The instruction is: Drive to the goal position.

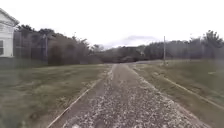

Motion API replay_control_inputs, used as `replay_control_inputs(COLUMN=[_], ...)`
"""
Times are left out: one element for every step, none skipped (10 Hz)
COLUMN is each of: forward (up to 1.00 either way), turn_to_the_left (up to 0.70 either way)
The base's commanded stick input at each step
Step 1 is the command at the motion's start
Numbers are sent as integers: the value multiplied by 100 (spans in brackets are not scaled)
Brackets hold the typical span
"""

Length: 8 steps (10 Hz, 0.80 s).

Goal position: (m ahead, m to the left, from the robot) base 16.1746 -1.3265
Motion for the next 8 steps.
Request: replay_control_inputs(forward=[60,60,60,60,60,60,60,60], turn_to_the_left=[0,0,0,0,0,0,0,-11])
